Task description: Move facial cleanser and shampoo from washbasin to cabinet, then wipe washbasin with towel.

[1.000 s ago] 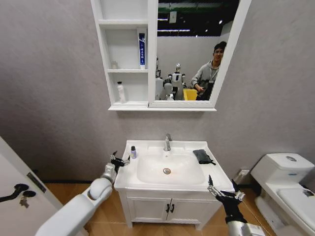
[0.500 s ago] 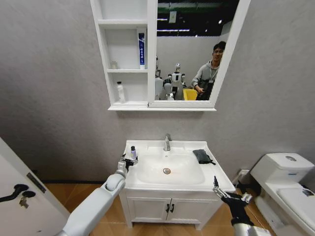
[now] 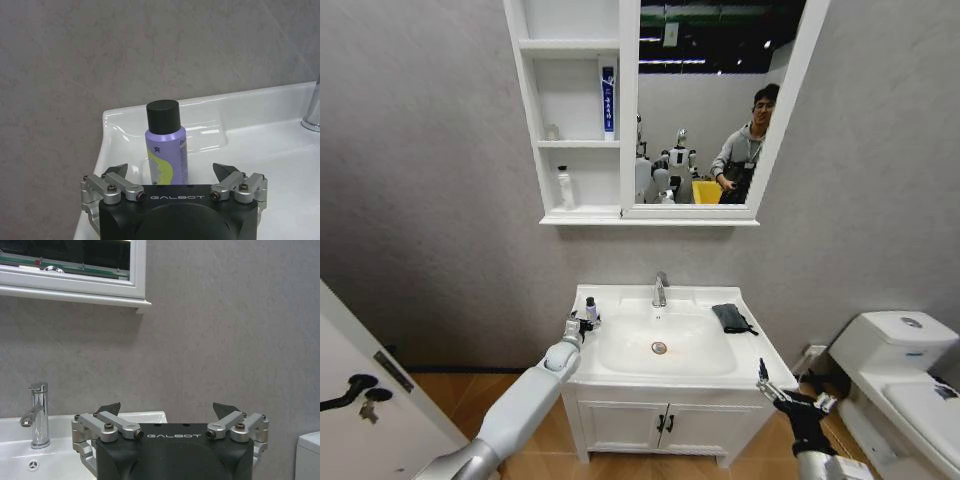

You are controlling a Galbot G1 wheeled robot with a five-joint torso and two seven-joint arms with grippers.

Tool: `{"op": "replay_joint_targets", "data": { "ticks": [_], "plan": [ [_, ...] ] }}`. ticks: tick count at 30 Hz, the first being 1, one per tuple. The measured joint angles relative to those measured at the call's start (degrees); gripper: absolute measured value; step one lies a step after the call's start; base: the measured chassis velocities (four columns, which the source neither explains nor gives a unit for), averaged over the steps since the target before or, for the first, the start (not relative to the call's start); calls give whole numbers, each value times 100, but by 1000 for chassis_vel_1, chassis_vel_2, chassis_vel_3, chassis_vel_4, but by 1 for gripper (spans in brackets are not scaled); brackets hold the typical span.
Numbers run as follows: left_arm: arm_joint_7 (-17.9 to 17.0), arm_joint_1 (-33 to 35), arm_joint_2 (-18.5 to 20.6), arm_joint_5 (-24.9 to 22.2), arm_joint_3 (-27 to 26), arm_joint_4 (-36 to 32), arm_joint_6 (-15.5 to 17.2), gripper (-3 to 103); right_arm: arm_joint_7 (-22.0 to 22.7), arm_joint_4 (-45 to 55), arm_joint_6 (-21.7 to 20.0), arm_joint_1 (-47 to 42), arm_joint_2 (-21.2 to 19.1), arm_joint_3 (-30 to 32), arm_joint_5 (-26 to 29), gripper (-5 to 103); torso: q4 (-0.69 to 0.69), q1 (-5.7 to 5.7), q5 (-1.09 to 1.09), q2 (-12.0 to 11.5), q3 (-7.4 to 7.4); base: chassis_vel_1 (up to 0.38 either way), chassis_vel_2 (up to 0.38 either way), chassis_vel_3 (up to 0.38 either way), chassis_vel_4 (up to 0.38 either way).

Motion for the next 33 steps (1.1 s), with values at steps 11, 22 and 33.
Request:
{"op": "replay_joint_targets", "data": {
  "ticks": [11, 22, 33],
  "plan": [
    [280, -58, -308, 262, -188, 428, -202, 65, -92, -28, 90, 26, -5, -31, 8, 100, 0, 0, 0, 0, 0, 0, 0, 0, 0],
    [317, -9, -153, 262, -215, 274, -222, 42, -105, -51, 108, 60, 3, -85, -3, 100, 0, 0, -1, 0, 0, 0, 0, 0, 0],
    [-516, 86, 1287, -374, -321, -2865, 834, 42, -201, 3, 63, -81, -233, 233, 204, 100, -1, -1, -1, 0, -1, 0, 0, 0, 0]
  ]
}}
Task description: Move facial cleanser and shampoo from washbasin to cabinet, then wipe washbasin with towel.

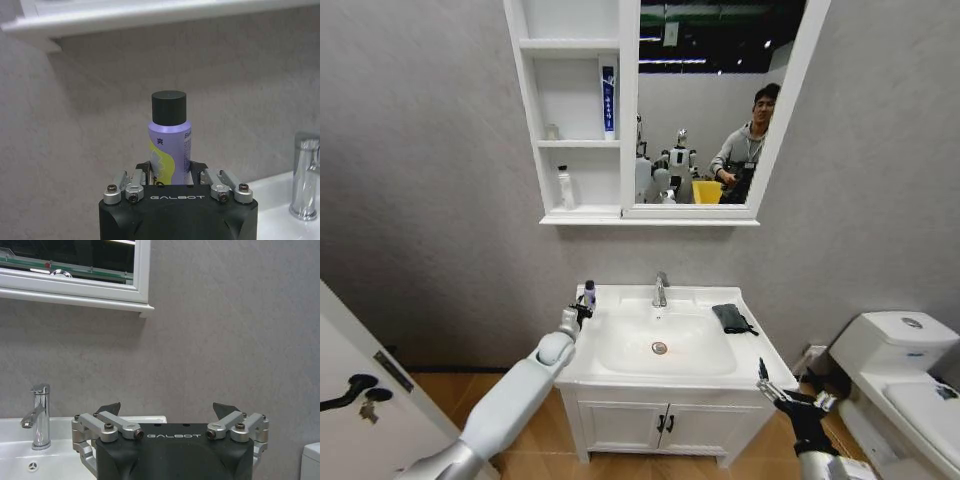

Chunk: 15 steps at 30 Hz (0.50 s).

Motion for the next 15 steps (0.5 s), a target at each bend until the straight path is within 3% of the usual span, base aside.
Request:
{"op": "replay_joint_targets", "data": {
  "ticks": [1, 2, 3, 5, 6, 8, 9, 12, 13, 15],
  "plan": [
    [-148, -59, 225, -411, -54, -467, 394, 42, 7, 11, -35, 39, 10, -8, 0, 100, 1, 0, 0, 0, 0, 0, 0, 0, 0],
    [-148, -59, 225, -411, -54, -467, 394, 42, 7, 11, -35, 39, 10, -8, 0, 100, 1, 0, 0, 0, 0, 0, 0, 0, 0],
    [-375, -194, 474, -1044, -127, -1012, 1019, 42, 21, 55, -73, 76, 35, -47, -9, 100, 3, 0, 1, 0, 0, 0, 0, 0, 0],
    [-814, -643, 836, -2200, -191, -1643, 1845, 42, 32, 190, -195, 83, 79, -110, -11, 100, 3, 0, -1, 0, 0, 0, 0, 0, 0],
    [-814, -643, 836, -2200, -191, -1643, 1845, 42, 32, 190, -195, 83, 79, -110, -11, 100, 3, 0, -1, 0, 0, 0, 0, 0, 0],
    [-1184, -1451, 1097, -3214, -190, -1858, 2314, 42, 21, 307, -256, 32, 96, -164, -32, 100, 0, 0, 2, 0, -1, 0, 0, 0, 0],
    [-1184, -1451, 1097, -3214, -190, -1858, 2314, 42, 21, 307, -256, 32, 96, -164, -32, 100, 0, 0, 2, 0, -1, 0, 0, 0, 0],
    [-1540, -2571, 1203, -4118, 149, -1631, 2551, 42, 11, 348, -255, 1, 115, -175, -106, 100, 1, 0, -1, 0, 0, 0, 0, 0, 0],
    [-1540, -2571, 1203, -4118, 149, -1631, 2551, 42, 11, 348, -255, 1, 115, -175, -106, 100, 1, 0, -1, 0, 0, 0, 0, 0, 0],
    [-1596, -3272, 1129, -4386, 534, -1302, 2571, 42, 11, 360, -250, -3, 129, -174, -118, 100, 2, 0, 0, 0, 0, 0, 0, 0, 0]
  ]
}}
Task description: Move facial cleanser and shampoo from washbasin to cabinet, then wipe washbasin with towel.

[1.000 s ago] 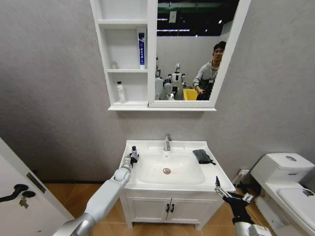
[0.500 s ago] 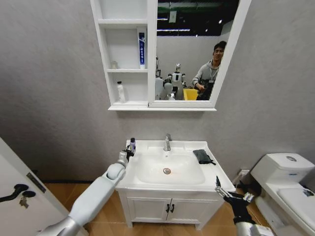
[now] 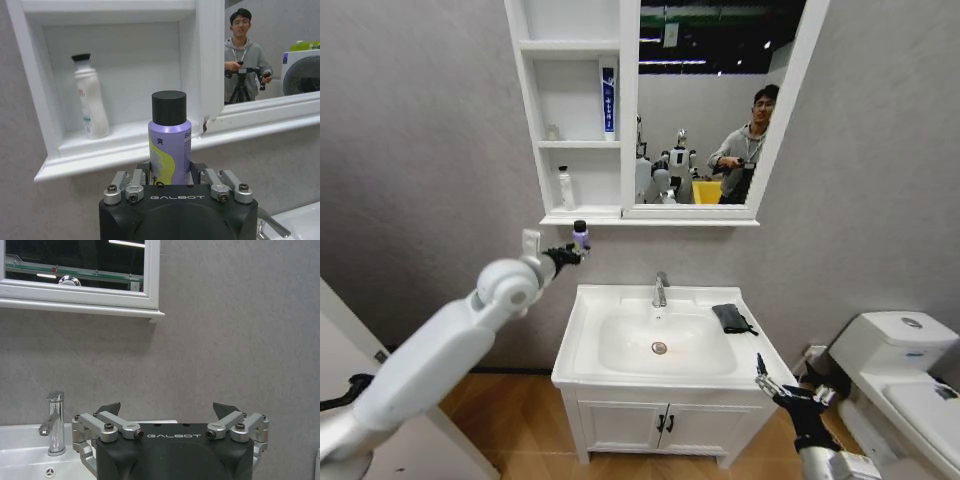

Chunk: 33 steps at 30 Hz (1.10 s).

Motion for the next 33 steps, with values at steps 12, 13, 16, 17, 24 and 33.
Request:
{"op": "replay_joint_targets", "data": {
  "ticks": [12, 13, 16, 17, 24, 33],
  "plan": [
    [304, -1568, -925, 90, 1129, 1866, -32, 42, -25, -111, 65, 148, 76, -60, -17, 100, 0, 1, 0, 0, 1, 0, 0, 0, 0],
    [396, -1629, -1023, 169, 1152, 2045, -35, 42, -27, -129, 81, 152, 75, -71, -21, 100, 0, 1, -1, 0, 1, 0, 0, 0, 0],
    [626, -1805, -1246, 355, 1208, 2471, -46, 42, -42, -194, 122, 152, 49, -58, -21, 100, 0, 1, 1, 0, 1, 0, 0, 0, 0],
    [626, -1805, -1246, 355, 1208, 2471, -46, 42, -42, -194, 122, 152, 49, -58, -21, 100, 0, 1, 1, 0, 1, 0, 0, 0, 0],
    [1007, -2183, -1663, 793, 1385, 3546, -63, 42, -51, -288, 176, 175, 73, -16, -2, 100, -1, 1, 1, -1, 1, 0, 0, 0, 0],
    [1250, -2178, -1975, 1244, 1347, 4208, -220, 42, -37, -333, 179, 218, 86, -24, -9, 100, -1, 2, 1, -1, 1, 0, 0, 0, 0]
  ]
}}
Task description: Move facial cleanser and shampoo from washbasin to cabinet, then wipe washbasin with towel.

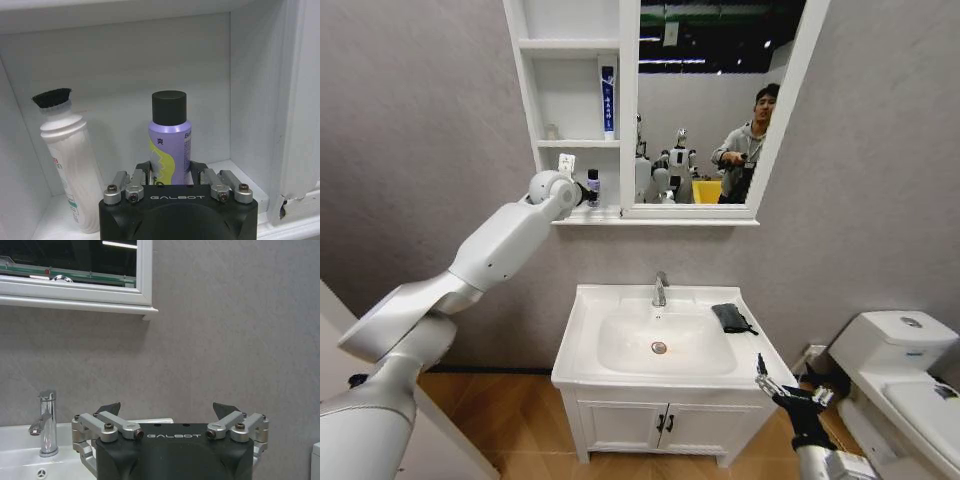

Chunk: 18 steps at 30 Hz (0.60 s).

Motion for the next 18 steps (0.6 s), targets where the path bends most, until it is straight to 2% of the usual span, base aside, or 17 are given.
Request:
{"op": "replay_joint_targets", "data": {
  "ticks": [6, 7, 8, 10, 11, 14, 16, 18],
  "plan": [
    [13, 120, -52, 81, -99, 21, -54, 40, 3, -2, 1, -45, -5, 18, -10, 100, 1, -1, -1, 0, 0, 0, 0, 0, 0],
    [13, 133, -81, 70, -122, 22, -65, 45, 5, -1, 1, -47, -11, 40, 2, 100, 1, -1, -1, 0, 0, 0, 0, 0, 0],
    [13, 133, -81, 70, -122, 22, -65, 45, 5, -1, 1, -47, -11, 40, 2, 100, 1, -1, -1, 0, 0, 0, 0, 0, 0],
    [13, 156, -145, 53, -181, 24, -84, 57, 5, 4, 1, -51, -36, 120, 61, 100, -1, -1, 0, 0, 0, 0, 0, 0, 0],
    [13, 156, -145, 53, -181, 24, -84, 57, 5, 4, 1, -51, -36, 120, 61, 100, -1, -1, 0, 0, 0, 0, 0, 0, 0],
    [-162, 264, -58, -58, -231, -237, -59, 73, -13, -7, 12, -64, -51, 167, 82, 100, -1, -1, 0, 0, 0, 0, 0, 0, 0],
    [-237, 308, 3, -115, -232, -380, -36, 73, -19, -7, 13, -71, -52, 165, 82, 100, 0, -1, 0, 0, 0, 0, 0, 0, 0],
    [-425, 420, 135, -260, -249, -719, 5, 84, -24, -6, 18, -74, -44, 140, 76, 100, 1, -1, -1, 0, 0, 0, 0, 0, 0]
  ]
}}
